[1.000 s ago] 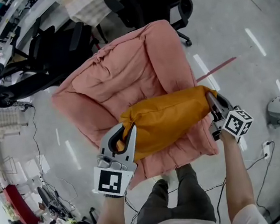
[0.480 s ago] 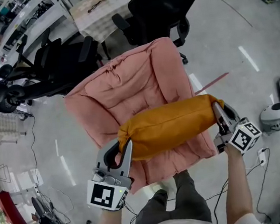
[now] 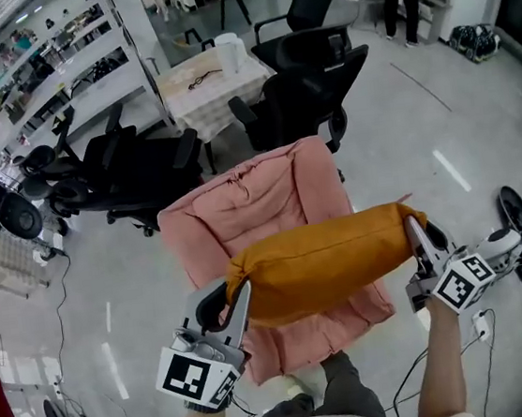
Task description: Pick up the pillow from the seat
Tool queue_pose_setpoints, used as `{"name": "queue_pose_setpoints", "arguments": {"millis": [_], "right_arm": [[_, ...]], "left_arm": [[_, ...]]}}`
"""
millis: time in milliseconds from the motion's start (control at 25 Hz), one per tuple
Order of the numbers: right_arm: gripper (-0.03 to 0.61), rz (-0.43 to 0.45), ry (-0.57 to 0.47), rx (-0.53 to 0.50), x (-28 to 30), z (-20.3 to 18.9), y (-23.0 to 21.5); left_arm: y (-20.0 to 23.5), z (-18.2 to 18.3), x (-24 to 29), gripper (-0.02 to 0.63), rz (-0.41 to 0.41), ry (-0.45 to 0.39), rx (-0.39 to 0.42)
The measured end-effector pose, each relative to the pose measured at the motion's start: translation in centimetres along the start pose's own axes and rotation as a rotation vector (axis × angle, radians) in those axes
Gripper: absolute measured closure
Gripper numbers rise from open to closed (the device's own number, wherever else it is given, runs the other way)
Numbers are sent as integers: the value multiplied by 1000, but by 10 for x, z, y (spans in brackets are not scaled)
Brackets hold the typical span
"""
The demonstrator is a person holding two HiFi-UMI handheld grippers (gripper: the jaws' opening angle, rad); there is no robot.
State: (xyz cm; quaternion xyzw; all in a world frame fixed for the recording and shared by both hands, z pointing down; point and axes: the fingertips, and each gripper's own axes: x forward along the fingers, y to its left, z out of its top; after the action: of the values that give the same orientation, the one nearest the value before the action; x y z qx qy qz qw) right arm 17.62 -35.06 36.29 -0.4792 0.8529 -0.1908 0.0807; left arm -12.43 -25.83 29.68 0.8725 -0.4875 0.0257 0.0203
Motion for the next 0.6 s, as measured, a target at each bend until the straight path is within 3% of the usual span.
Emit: {"name": "queue_pose_setpoints", "arguments": {"millis": [280,600], "right_arm": [[528,2,-96,-84,-48,68,74],[527,-28,-115,-125,-109,81,130]], "left_arm": [[-15,69,-59,561,-45,-80,5],[-43,97,-124,560,-90,-102,-22]]}}
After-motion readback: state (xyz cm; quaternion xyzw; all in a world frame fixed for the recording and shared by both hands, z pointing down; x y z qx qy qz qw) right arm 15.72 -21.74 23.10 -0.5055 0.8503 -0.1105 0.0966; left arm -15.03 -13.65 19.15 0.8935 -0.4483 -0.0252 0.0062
